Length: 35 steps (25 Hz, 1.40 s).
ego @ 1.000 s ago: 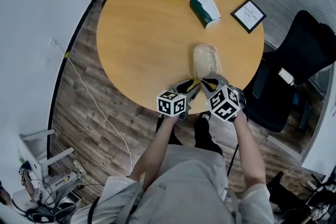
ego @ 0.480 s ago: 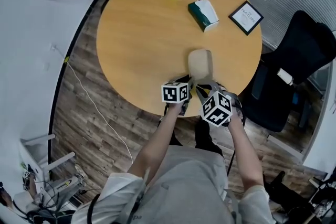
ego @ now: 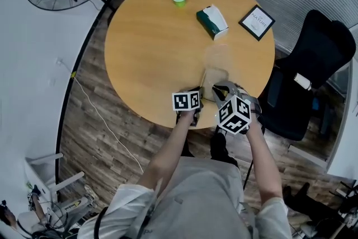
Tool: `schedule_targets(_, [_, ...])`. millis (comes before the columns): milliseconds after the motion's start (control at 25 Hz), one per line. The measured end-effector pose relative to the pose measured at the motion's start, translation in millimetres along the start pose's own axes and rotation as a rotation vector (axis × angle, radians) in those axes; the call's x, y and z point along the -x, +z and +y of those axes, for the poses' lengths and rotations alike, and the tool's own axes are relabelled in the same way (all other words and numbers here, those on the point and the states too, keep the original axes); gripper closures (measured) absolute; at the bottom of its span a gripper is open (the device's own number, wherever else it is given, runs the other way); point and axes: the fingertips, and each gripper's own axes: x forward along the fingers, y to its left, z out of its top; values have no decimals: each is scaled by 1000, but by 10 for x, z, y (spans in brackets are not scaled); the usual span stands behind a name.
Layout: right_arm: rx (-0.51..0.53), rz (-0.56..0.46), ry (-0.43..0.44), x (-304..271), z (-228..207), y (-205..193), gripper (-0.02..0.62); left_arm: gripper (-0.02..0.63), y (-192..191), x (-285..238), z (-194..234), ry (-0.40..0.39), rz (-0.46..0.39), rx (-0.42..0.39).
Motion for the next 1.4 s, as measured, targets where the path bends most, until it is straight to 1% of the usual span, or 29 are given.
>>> schedule_targets(120, [-15,4,-20,60,-6,-30,578,569,15,-8,-27,-11,3,1])
schedule_targets(360, [-50,22,-42,104,130,-142,578,565,4,-40,-20,-21,16,-10])
schedule_targets(400, [-55,26,-48,108,155,-161,578,561,3,-40,-22,-26,19,-16])
schedule_targets(480, [-65,38,-60,109,205,-209,579,526,12,-27,-42,-41,20,-31])
schedule_targets(640, [-111,52,-79,97,294,-275,579,522,63,53,-105,-77,18,-81])
schedule_targets(800, [-168,56,-108,77,385,-303,578,522,133,233,-137,-98,13,-180])
schedule_targets(960, [-223,62,-141,41,484,-329,578,522,236,504,-187,-110,-1,-317])
schedule_targets(1240, [-311,59,-216,-17,689,-275,578,522,201,884,-324,-189,-4,-553])
schedule_targets(1400, [-361,48,-253,-67,825,-229,578,523,124,1073,-381,-234,4,-649])
